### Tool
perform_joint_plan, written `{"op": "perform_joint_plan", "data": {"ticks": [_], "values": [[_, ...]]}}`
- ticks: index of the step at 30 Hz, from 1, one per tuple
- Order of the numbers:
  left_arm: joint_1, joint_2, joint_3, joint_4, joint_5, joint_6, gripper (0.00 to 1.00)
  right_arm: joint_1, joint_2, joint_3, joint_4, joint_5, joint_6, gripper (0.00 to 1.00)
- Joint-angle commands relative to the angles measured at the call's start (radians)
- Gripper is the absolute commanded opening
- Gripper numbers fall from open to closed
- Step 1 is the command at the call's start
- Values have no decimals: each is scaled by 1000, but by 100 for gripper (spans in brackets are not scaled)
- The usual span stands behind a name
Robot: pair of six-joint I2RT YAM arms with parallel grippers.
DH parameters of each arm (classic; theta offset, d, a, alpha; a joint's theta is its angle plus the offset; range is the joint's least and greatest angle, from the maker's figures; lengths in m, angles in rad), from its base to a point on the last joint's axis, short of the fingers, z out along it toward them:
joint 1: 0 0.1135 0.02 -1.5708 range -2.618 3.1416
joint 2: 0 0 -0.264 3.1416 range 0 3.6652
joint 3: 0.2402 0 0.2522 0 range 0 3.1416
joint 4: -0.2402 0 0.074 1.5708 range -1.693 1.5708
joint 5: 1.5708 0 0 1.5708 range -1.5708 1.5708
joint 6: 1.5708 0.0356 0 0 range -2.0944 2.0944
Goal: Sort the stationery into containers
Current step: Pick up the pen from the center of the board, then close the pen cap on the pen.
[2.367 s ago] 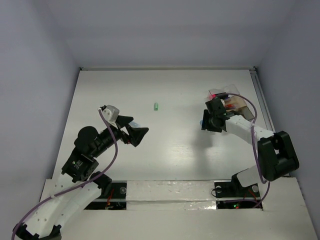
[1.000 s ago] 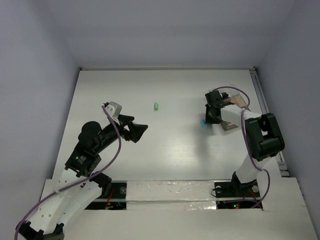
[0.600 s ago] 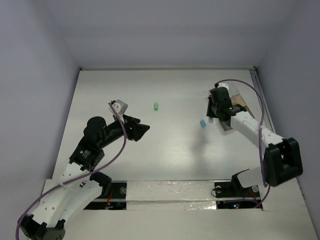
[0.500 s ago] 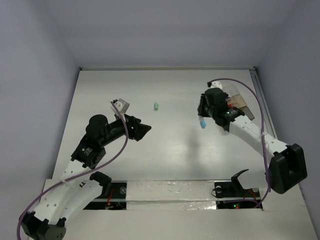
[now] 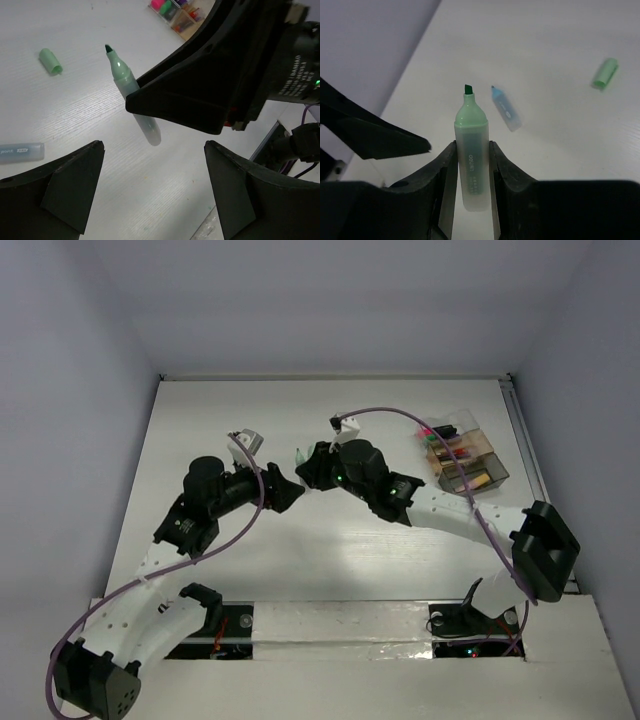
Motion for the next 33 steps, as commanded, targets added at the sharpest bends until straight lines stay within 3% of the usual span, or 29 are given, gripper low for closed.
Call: {"op": "perform_joint_plan", "data": {"ticks": [1,12,16,21,24,26,27,30,31,33], "values": [[18,1,34,50,-11,-3,77,20,-15,59,201,-5,44,9],[36,-13,29,70,-27,-11,60,76,14,50,309,-62,107,9],[36,-22,26,76,-27,-17,43,87,28,42,341,-74,125,8],[46,-36,23,81,-34,-20,30,107,39,33,358,-62,139,6],[46,-39,24,75,-48,-19,17,116,34,25,338,-28,133,7],[46,-42,28,70,-57,-16,2,116,26,33,306,-8,122,8],[46,-44,28,69,-61,-14,0,116,22,26,300,9,114,9],[46,-56,31,66,-67,-8,0,116,-10,1,300,21,84,21],[46,-62,29,67,-68,-5,0,116,-21,-4,294,21,73,34],[46,-73,29,67,-65,-5,0,116,-55,-5,239,50,30,44]]}}
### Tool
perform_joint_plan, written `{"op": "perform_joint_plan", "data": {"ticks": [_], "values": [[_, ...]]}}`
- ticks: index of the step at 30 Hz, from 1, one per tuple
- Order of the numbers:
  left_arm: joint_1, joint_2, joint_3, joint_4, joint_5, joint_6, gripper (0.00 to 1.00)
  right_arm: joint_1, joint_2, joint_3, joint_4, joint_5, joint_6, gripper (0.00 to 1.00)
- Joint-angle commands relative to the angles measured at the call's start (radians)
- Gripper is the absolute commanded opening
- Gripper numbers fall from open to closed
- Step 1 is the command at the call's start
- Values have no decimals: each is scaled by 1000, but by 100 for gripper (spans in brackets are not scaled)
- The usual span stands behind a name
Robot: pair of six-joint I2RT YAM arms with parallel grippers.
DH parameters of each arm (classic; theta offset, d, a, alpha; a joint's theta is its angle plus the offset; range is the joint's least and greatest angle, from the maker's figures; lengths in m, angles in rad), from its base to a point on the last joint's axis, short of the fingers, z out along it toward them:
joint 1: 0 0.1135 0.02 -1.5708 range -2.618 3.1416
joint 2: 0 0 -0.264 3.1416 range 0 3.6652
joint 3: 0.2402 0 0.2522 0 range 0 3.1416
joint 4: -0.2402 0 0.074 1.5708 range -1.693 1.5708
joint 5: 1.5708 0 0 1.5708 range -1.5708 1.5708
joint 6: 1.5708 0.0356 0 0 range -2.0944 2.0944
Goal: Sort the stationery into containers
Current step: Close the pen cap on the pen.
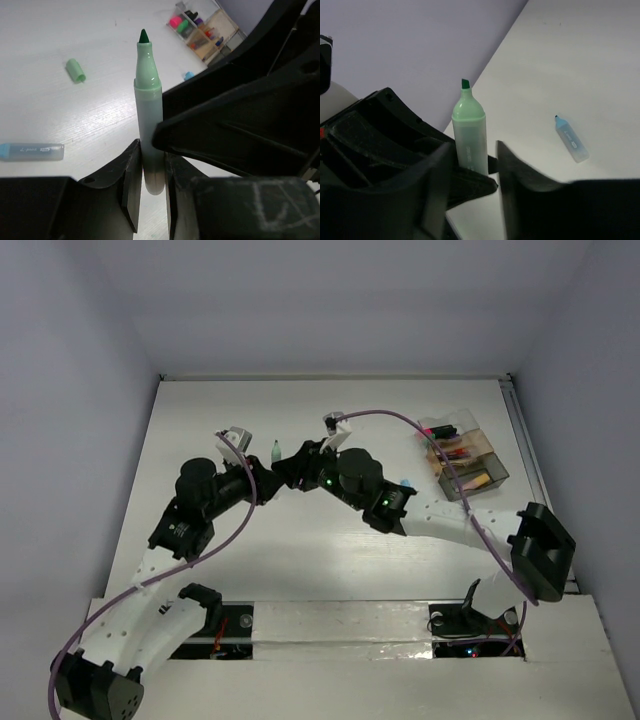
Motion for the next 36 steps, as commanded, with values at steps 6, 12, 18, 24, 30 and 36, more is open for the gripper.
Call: {"op": "perform_joint_plan", "data": {"ticks": [6,12,18,24,30,36], "values": [[6,-49,32,63,12,18,0,-35,-186,-28,-190,78,-214,63],[26,-69,34,59,29,18,0,-180,-181,-39,-335,-1,-230,0],[37,-86,28,54,32,21,0,-253,108,147,-441,-63,-293,0],[46,-87,24,51,45,21,0,-360,333,290,-464,-189,-221,25],[46,-86,23,54,55,18,0,-391,461,395,-475,-237,-165,67],[46,-87,23,54,58,18,0,-434,560,465,-457,-318,-98,67]]}}
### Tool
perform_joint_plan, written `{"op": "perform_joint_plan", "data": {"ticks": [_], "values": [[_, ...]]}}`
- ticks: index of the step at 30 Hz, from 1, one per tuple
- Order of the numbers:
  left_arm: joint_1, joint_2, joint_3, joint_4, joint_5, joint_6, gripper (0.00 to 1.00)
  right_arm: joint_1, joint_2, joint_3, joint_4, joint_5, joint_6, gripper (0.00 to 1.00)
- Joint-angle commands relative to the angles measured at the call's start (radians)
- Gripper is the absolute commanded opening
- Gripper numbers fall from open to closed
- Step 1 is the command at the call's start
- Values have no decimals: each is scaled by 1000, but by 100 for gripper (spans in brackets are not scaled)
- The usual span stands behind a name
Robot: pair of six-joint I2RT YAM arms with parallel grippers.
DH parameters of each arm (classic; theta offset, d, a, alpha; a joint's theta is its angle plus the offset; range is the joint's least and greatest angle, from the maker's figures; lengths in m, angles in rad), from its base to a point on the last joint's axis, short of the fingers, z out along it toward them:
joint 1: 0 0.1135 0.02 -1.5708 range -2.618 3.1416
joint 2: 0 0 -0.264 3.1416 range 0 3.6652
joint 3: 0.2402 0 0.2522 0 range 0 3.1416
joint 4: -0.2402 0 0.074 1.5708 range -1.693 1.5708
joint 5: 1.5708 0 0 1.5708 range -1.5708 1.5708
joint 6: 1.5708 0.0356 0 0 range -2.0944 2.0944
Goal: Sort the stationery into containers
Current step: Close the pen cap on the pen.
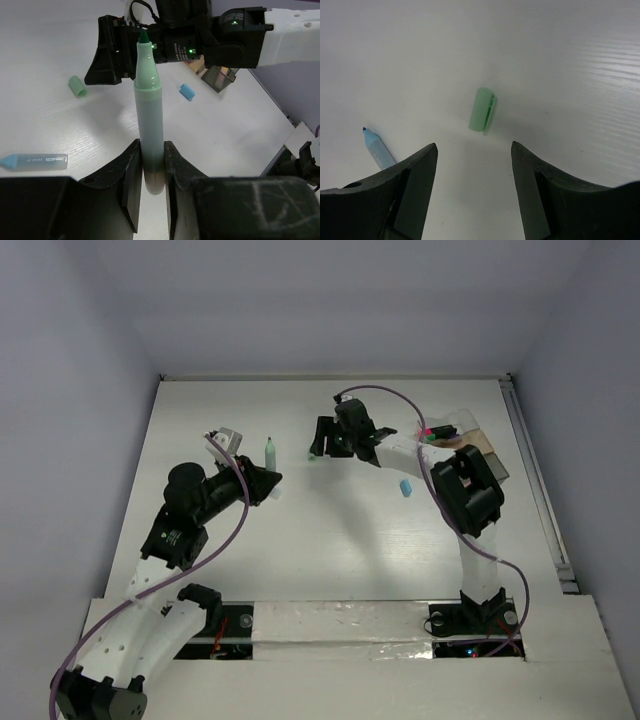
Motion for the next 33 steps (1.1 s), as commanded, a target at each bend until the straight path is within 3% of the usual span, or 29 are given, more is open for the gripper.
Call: {"op": "perform_joint_plan", "data": {"ticks": [1,9,18,25,27,28,32,33], "values": [[6,-14,23,44,23,10,0,-16,42,78,23,-80,59,66],[6,-16,24,44,21,10,0,-25,151,196,-37,-134,80,63],[6,-16,24,44,23,10,0,-25,226,274,-78,-143,93,50],[6,-13,23,44,23,10,0,-34,270,298,-92,-154,111,47],[6,-8,23,46,23,8,0,-35,272,290,-83,-144,117,39],[6,-8,23,47,24,8,0,-35,272,278,-78,-143,120,29],[6,4,21,56,44,1,0,-44,258,240,-40,-155,128,8],[6,9,21,60,55,-2,0,-44,243,210,41,-167,133,5]]}}
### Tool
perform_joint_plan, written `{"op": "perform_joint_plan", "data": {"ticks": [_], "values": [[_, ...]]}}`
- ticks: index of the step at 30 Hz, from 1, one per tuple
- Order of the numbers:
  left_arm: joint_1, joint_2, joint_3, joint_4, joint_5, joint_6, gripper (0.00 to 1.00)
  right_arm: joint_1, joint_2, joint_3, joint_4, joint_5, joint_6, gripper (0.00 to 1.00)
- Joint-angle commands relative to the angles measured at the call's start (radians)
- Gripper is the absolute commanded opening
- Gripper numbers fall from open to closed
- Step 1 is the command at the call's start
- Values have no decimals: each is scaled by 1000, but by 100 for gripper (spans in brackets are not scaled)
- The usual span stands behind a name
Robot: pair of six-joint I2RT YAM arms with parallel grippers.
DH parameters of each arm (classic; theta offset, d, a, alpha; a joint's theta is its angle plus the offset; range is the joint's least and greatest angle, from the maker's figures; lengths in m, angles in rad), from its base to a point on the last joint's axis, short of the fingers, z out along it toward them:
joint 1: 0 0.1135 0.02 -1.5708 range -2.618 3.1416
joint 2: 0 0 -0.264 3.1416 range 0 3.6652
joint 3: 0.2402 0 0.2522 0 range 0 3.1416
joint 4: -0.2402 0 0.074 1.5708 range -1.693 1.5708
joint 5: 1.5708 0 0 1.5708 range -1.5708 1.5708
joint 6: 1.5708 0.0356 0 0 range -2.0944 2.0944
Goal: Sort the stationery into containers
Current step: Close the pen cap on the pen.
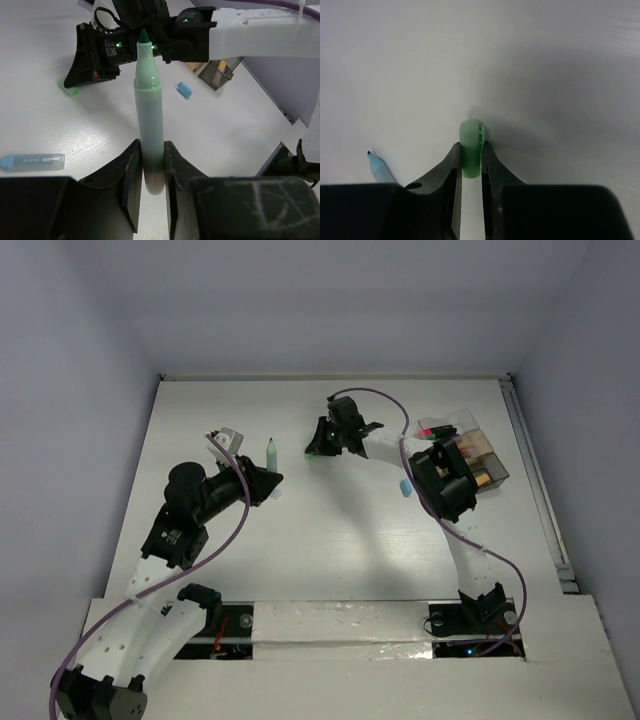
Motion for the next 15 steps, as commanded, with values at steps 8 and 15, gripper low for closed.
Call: {"op": "perform_joint_plan", "data": {"ticks": [8,15], "values": [[6,-2,-54,412,373,-203,0,-10,-402,-402,540,-120,26,0],[15,79,-98,698,511,-436,0,-10,-713,-688,968,-215,169,0]]}}
